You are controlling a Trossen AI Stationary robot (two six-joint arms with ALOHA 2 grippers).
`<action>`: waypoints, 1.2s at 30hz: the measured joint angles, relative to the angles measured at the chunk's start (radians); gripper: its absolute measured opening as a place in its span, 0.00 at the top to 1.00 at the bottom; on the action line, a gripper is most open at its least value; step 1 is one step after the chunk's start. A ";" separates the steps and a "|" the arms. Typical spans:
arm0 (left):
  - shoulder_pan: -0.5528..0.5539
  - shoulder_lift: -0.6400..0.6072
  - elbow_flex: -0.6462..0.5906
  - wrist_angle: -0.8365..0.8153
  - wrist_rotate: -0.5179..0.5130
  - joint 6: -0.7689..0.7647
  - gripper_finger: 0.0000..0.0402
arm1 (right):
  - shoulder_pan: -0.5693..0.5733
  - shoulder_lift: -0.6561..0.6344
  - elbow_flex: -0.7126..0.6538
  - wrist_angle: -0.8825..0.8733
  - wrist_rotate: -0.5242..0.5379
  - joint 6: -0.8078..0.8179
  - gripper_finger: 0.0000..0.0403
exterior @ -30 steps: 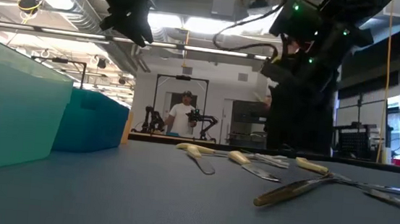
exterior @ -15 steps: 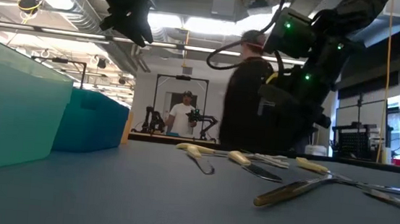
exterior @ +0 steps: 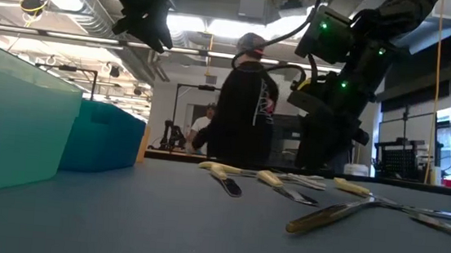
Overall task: Sort silverware by color (type)
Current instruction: Put the white-green knife into the blue bin
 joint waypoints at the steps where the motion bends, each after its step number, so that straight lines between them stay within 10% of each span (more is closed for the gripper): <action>1: 0.000 0.000 0.000 0.000 0.000 -0.004 0.66 | 0.000 0.000 0.000 0.000 0.000 0.000 0.62; 36: 0.000 0.000 0.000 0.000 0.000 -0.004 0.66 | 0.000 0.104 0.002 0.006 -0.016 -0.001 0.62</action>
